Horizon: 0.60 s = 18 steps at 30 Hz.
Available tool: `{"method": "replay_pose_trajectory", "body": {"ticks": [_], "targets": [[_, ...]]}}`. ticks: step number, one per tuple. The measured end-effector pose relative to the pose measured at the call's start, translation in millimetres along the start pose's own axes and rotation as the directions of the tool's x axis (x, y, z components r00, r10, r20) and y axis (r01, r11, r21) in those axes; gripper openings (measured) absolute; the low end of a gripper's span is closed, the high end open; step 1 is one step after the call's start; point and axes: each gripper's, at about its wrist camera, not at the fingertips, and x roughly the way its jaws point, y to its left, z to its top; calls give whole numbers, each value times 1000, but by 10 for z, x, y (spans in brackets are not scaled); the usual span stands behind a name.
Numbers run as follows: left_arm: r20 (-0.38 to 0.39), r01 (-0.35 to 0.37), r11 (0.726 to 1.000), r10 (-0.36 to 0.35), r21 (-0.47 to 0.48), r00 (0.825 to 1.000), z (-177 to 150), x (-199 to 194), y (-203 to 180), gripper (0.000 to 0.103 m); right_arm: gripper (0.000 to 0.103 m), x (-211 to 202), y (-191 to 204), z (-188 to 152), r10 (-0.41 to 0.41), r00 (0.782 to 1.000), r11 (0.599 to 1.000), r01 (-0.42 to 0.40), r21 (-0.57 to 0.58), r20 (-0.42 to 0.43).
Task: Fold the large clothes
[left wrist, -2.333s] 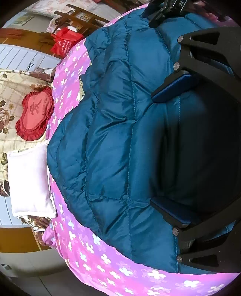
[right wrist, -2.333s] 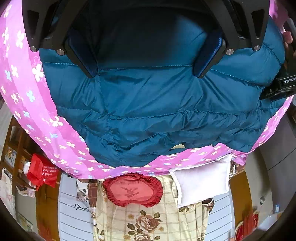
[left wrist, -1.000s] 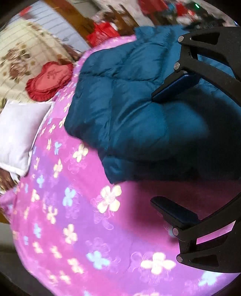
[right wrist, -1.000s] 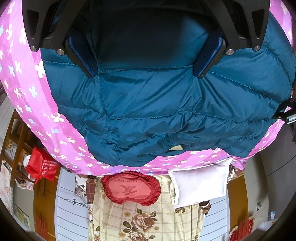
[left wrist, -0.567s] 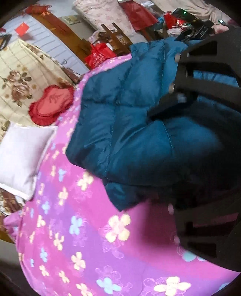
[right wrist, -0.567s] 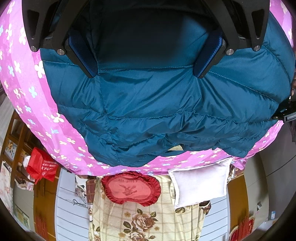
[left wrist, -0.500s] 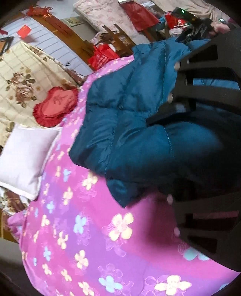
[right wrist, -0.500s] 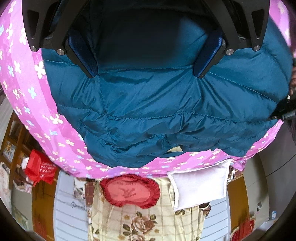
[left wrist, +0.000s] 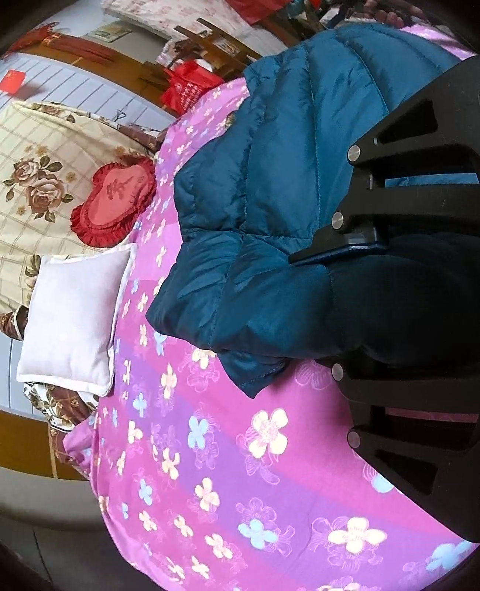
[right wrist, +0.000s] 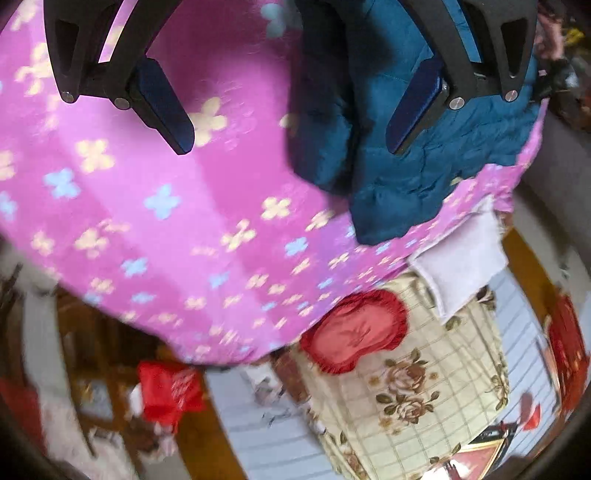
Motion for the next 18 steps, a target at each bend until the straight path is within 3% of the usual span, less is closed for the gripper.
{"method": "replay_pose_trajectory", "body": {"ticks": [3, 7, 9, 12, 16, 18], "targets": [[3, -25, 999, 25, 22, 1000, 5, 2, -56, 33, 103, 217, 129, 2, 93, 992, 994, -98, -51, -84], [18, -41, 998, 40, 46, 999, -7, -7, -100, 33, 103, 369, 499, -77, 27, 990, 961, -64, -270, -142], [21, -40, 998, 39, 53, 999, -12, -8, -107, 33, 103, 482, 515, -121, 4, 985, 947, -59, -317, -171], [22, -47, 997, 46, 69, 999, -10, 6, -137, 33, 103, 622, 255, -147, 127, 964, 969, -170, -177, -233], [13, -52, 995, 51, 84, 999, -2, 45, -165, 33, 102, 748, 61, -237, 285, 920, 949, -310, -55, -270], [7, -48, 996, 47, 75, 999, 1, 56, -147, 34, 85, 755, 101, -257, 324, 905, 934, -352, -60, -276]]}}
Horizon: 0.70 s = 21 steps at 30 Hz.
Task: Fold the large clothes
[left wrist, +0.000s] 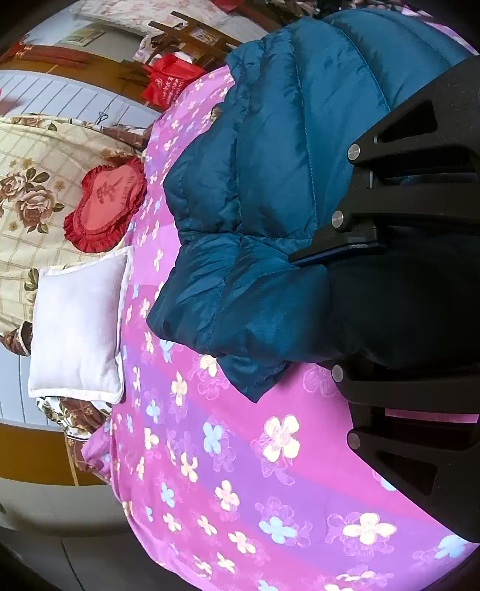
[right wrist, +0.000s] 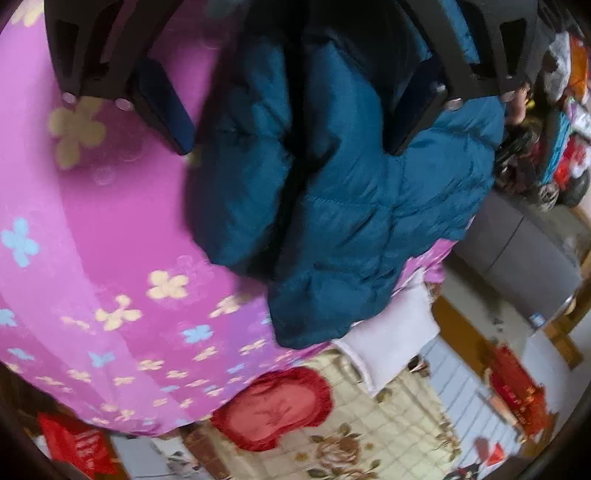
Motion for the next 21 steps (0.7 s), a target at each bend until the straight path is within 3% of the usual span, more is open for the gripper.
{"method": "replay_pose_trajectory", "body": {"ticks": [4, 8, 13, 21], "targets": [[-1, -4, 1000, 4, -14, 1000, 2, 7, 20, 35, 50, -25, 147, -36, 57, 998, 996, -56, -72, 17], [3, -50, 999, 50, 7, 999, 26, -45, -72, 23, 36, -127, 389, -62, -29, 998, 981, 41, -189, 64], [44, -74, 997, 74, 7, 996, 109, -280, -143, 15, 26, -426, 705, -46, -104, 978, 955, 150, -257, 181], [111, -9, 1000, 9, 2, 994, 192, -1016, -236, 14, 25, -1161, 1258, -79, -92, 945, 939, 187, -288, 313]]}}
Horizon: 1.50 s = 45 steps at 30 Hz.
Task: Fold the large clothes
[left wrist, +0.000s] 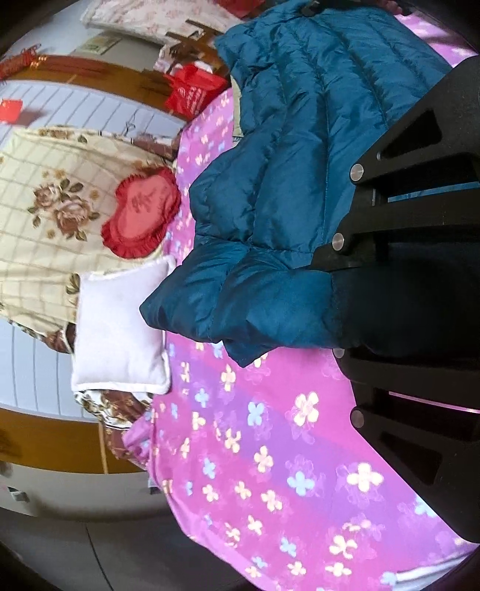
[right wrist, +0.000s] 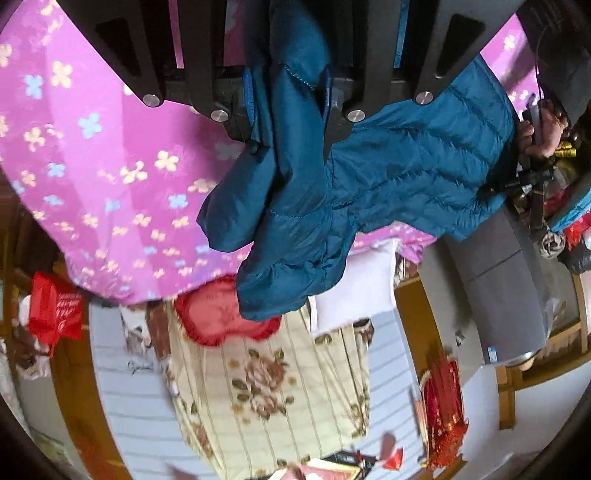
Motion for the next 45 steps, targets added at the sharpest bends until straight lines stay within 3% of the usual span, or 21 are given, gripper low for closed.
{"method": "replay_pose_trajectory", "body": {"ticks": [7, 10, 14, 16, 17, 20, 22, 24, 26, 27, 30, 32, 34, 36, 38, 40, 41, 43, 45], "targets": [[87, 71, 997, -70, -7, 994, -152, -943, -13, 14, 25, -876, 297, -173, 15, 995, 1000, -16, 6, 98], [78, 99, 995, -97, -23, 992, -318, -1107, 51, 14, 25, -1019, 275, -356, 40, 995, 999, -41, 11, 96], [-53, 101, 994, -103, -38, 993, -707, -897, 112, 14, 25, -882, 108, -619, 69, 998, 996, -69, 58, 12], [-146, 45, 999, -42, 11, 988, -867, -649, 54, 16, 25, -728, 43, -747, 68, 996, 995, -64, 71, -56], [-194, 1, 999, 7, 44, 981, -934, -499, 37, 18, 28, -602, -36, -842, 64, 993, 993, -54, 101, -102], [-248, -14, 999, 23, 39, 968, -988, -310, 48, 30, 37, -268, -399, -1042, 78, 970, 957, -7, 289, -232], [-253, 3, 1000, -6, -12, 967, -965, -356, 114, 31, 44, -307, -612, -1064, 148, 968, 901, -48, 432, -201], [-257, 44, 995, -66, -89, 964, -925, -417, 221, 34, 55, -485, -738, -1028, 120, 985, 861, -39, 507, -128], [-241, 58, 982, -101, -180, 965, -842, -454, 358, 44, 64, -681, -801, -966, 52, 997, 848, -18, 530, -50], [-217, 44, 977, -90, -209, 972, -803, -487, 409, 52, 64, -755, -807, -923, 11, 1000, 849, 2, 529, -21], [-105, -16, 975, -8, -223, 994, -634, -637, 408, 53, 64, -842, -531, -709, -73, 996, 900, 48, 433, 42], [-18, -21, 980, 17, -197, 1000, -514, -741, 271, 53, 64, -719, -221, -567, -80, 996, 941, 63, 333, 39], [11, -10, 988, 12, -152, 1000, -424, -714, 129, 60, 64, -428, 143, -452, -80, 997, 975, 81, 205, -13], [-7, -44, 995, 44, -95, 999, -377, -556, -56, 60, 64, -93, 399, -405, -85, 991, 987, 98, 128, -106], [-76, -111, 993, 108, -41, 991, -399, -246, -181, 60, 64, 174, 493, -455, -64, 980, 992, 83, 93, -190], [-148, -184, 983, 180, -11, 972, -465, 37, -179, 60, 65, 564, 453, -601, -114, 940, 990, 135, 44, -323], [-210, -244, 970, 241, 12, 947, -530, 253, -156, 60, 65, 699, 394, -684, -149, 917, 985, 171, 26, -370], [-293, -248, 969, 233, -14, 927, -640, 474, -61, 71, 67, 827, 250, -800, -129, 902, 983, 170, 63, -413], [-304, -241, 969, 213, -56, 929, -688, 511, 0, 74, 69, 855, 225, -819, -125, 900, 984, 167, 66, -417]]}}
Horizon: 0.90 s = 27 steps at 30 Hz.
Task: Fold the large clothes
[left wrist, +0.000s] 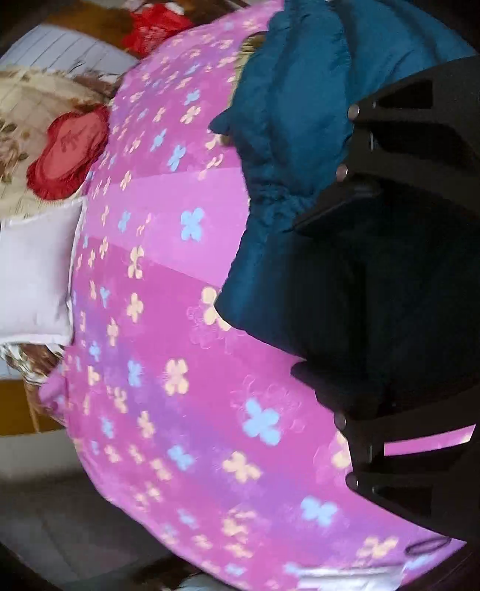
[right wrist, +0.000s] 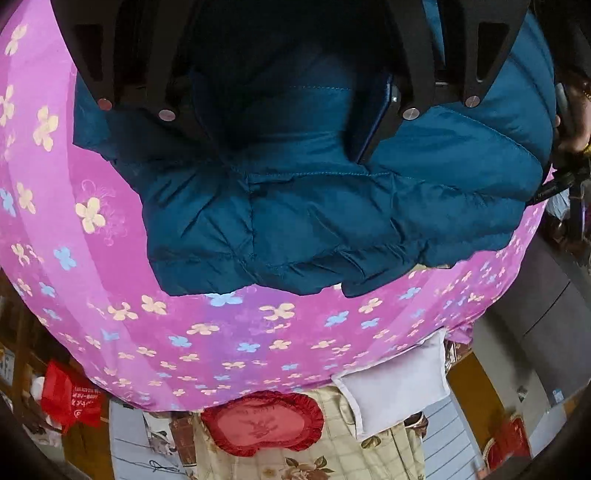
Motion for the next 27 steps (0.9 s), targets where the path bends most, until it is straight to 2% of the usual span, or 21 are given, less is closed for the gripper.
{"method": "replay_pose_trajectory", "body": {"ticks": [3, 5, 7, 10, 12, 14, 16, 18, 21, 23, 25, 27], "targets": [[13, -2, 1000, 3, -7, 1000, -14, -89, 11, 74, 70, -55, 52, -40, -35, 999, 999, 35, -29, 9], [62, 18, 999, -16, -26, 998, -38, -301, 43, 74, 70, -236, 99, -45, -59, 997, 998, 61, -35, 53], [134, 85, 996, -80, -32, 988, -62, -625, 59, 74, 71, -538, 157, -122, -70, 989, 997, 74, -28, 129], [230, 115, 993, -118, 25, 966, -224, -1103, 50, 74, 81, -1047, 222, -328, -48, 978, 999, 45, 17, 205], [255, 118, 991, -132, 69, 958, -432, -1399, 31, 75, 81, -1317, 266, -531, -36, 971, 999, 30, 27, 237], [244, 139, 983, -165, 123, 956, -692, -1636, -2, 76, 82, -1589, 346, -808, -35, 969, 999, 30, 21, 246], [241, 126, 978, -165, 168, 956, -927, -1803, -56, 76, 83, -1770, 447, -1025, -48, 969, 999, 46, 14, 240], [236, 123, 967, -176, 221, 956, -1230, -2004, -145, 76, 84, -1975, 581, -1266, -76, 969, 997, 78, 0, 235], [254, 124, 944, -207, 307, 945, -1726, -2305, -245, 77, 85, -2239, 775, -1577, -95, 964, 994, 106, -31, 249], [244, 138, 928, -231, 345, 942, -2013, -2449, -284, 79, 95, -2383, 892, -1783, -119, 958, 989, 139, -57, 260], [226, 157, 914, -253, 373, 941, -2232, -2551, -334, 79, 97, -2485, 987, -1956, -144, 954, 983, 169, -76, 265], [236, 139, 903, -251, 406, 939, -2405, -2655, -390, 79, 97, -2585, 1093, -2135, -195, 942, 969, 228, -93, 275]]}}
